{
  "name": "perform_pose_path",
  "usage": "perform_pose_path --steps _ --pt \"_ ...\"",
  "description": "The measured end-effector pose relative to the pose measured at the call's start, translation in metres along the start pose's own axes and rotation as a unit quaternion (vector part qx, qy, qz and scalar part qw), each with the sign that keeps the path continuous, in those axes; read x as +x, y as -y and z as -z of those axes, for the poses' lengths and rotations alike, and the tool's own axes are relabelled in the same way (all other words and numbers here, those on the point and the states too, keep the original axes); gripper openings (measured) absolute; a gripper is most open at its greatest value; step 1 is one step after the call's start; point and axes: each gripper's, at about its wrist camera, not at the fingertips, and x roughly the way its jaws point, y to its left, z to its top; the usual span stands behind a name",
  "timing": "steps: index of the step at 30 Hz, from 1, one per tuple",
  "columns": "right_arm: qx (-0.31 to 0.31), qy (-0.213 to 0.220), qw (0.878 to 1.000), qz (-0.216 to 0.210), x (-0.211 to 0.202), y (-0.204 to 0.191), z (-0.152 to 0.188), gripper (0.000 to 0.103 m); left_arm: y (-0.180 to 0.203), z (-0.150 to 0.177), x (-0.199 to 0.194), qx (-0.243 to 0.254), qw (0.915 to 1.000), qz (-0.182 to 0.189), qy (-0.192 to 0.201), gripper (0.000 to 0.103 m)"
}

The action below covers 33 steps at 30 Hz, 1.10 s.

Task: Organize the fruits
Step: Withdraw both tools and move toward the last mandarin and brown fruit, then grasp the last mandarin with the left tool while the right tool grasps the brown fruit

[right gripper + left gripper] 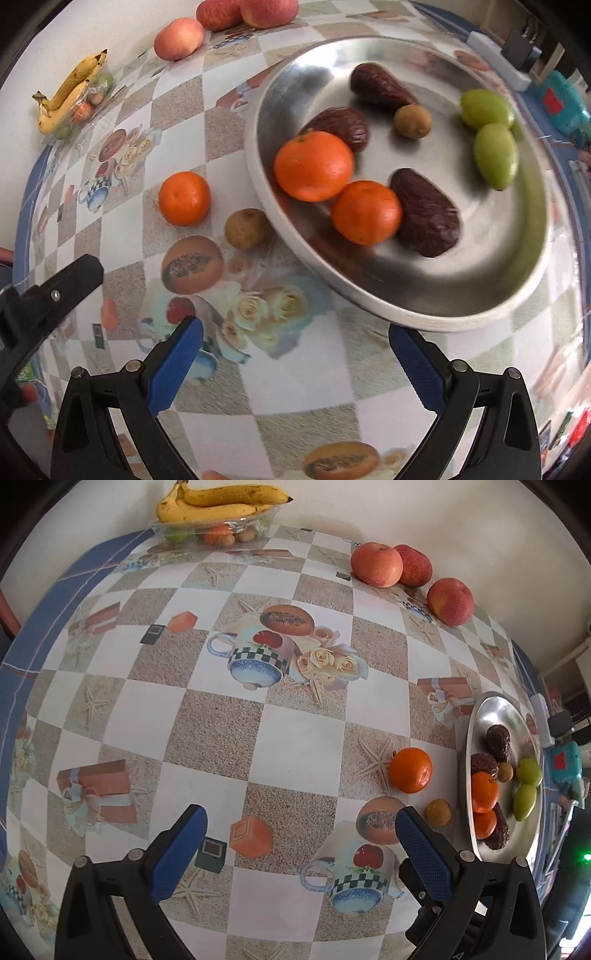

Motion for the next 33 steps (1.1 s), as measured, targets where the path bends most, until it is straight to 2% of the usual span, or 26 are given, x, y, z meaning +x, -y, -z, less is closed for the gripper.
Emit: perform_pose_path --steps 6,7,11,15,20,25,28,33 --pt "0.014 0.010 1.000 -0.015 0.002 0.000 -0.013 0.100 0.007 -0.003 0.002 0.004 0.9994 0.034 0.008 0.098" --pt "0.012 0.014 1.000 -0.015 0.001 0.000 -0.015 0.100 0.010 -0.003 0.004 0.007 0.9991 0.041 0.009 0.093" --pt "0.004 0.029 0.999 -0.018 -0.003 -0.002 -0.022 0.100 0.023 -0.008 0.012 0.018 0.9973 0.071 0.003 0.085" --pt "-0.012 0.024 1.000 -0.008 0.001 -0.013 -0.027 0.100 0.034 -0.014 0.019 0.022 0.9948 0.099 -0.002 0.076" --pt "-0.030 0.019 0.999 0.003 0.009 -0.022 -0.033 0.100 0.047 -0.021 0.029 0.046 0.9917 0.118 -0.020 0.054" --pt "-0.034 0.018 0.999 0.012 0.012 -0.029 -0.037 0.100 0.053 -0.025 0.041 0.060 0.9873 0.141 -0.042 0.045" --pt "-0.038 0.019 0.999 0.015 0.011 -0.031 -0.039 0.100 0.055 -0.026 0.046 0.061 0.9841 0.159 -0.052 0.035" --pt "-0.031 0.020 0.999 0.013 0.002 -0.020 -0.025 0.100 0.053 -0.024 0.046 0.058 0.9839 0.160 -0.054 0.033"
